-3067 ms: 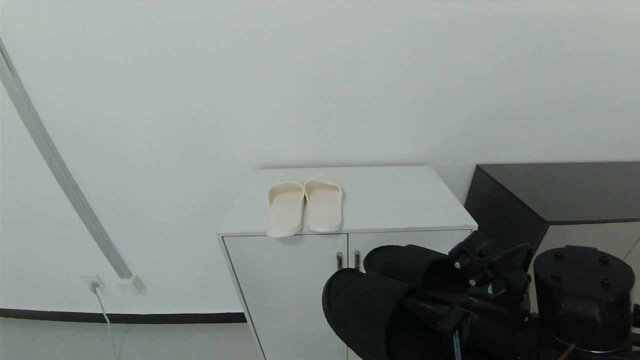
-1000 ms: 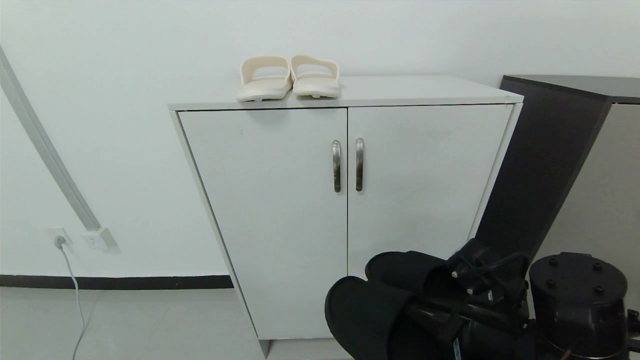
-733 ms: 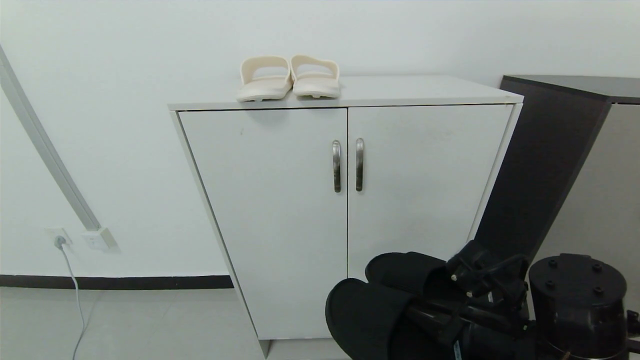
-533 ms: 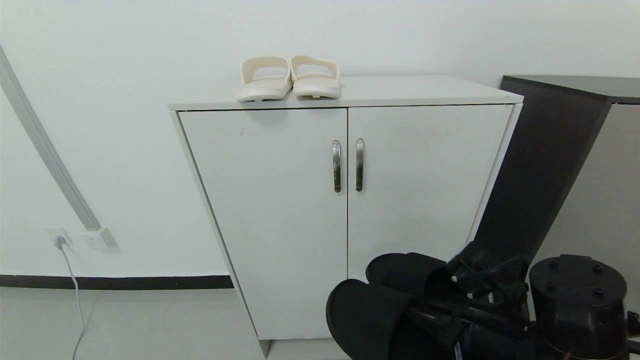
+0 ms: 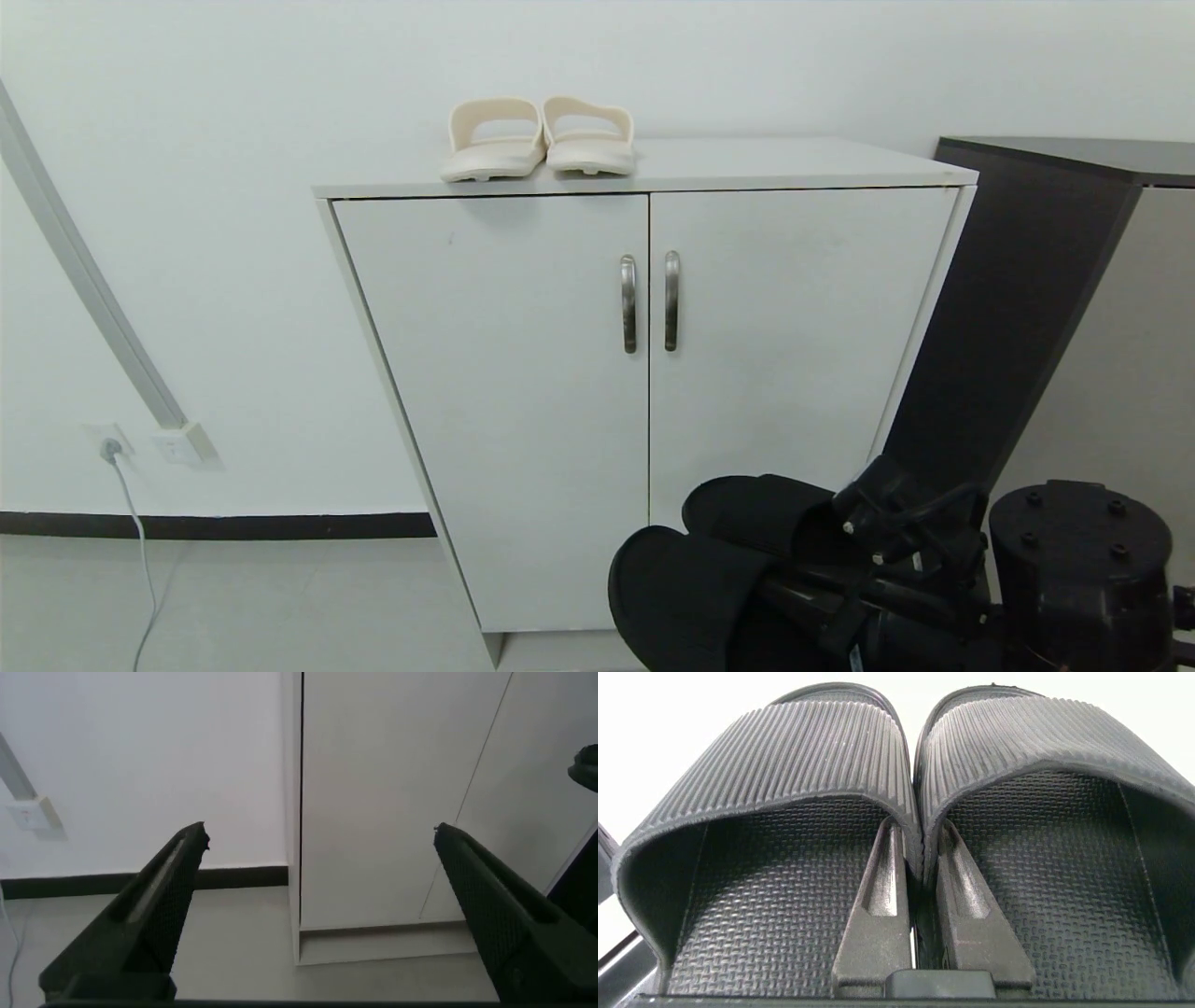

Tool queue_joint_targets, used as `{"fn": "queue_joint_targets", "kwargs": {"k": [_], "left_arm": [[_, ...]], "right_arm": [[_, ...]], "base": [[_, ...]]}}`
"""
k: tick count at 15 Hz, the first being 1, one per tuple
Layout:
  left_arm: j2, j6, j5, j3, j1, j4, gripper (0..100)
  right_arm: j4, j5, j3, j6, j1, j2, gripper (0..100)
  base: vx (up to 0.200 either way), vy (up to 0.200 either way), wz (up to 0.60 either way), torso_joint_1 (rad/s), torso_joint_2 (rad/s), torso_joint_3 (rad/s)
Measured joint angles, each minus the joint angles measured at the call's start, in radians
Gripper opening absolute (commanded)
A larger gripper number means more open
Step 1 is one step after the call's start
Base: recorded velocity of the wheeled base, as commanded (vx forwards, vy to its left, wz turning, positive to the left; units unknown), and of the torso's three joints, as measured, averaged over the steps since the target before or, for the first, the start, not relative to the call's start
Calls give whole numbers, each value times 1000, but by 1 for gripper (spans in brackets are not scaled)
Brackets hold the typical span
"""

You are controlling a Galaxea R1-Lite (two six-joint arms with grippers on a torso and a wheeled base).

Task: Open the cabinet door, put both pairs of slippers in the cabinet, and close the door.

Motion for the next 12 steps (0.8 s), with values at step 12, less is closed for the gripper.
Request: {"fn": "queue_joint_targets", "kwargs": {"k": [12], "left_arm": [[596, -39, -547, -305, -35, -303, 100]], "right_arm": [[-2, 1, 10, -9, 9, 0, 0]], "base": [[0, 0, 0, 0, 0, 0]]}}
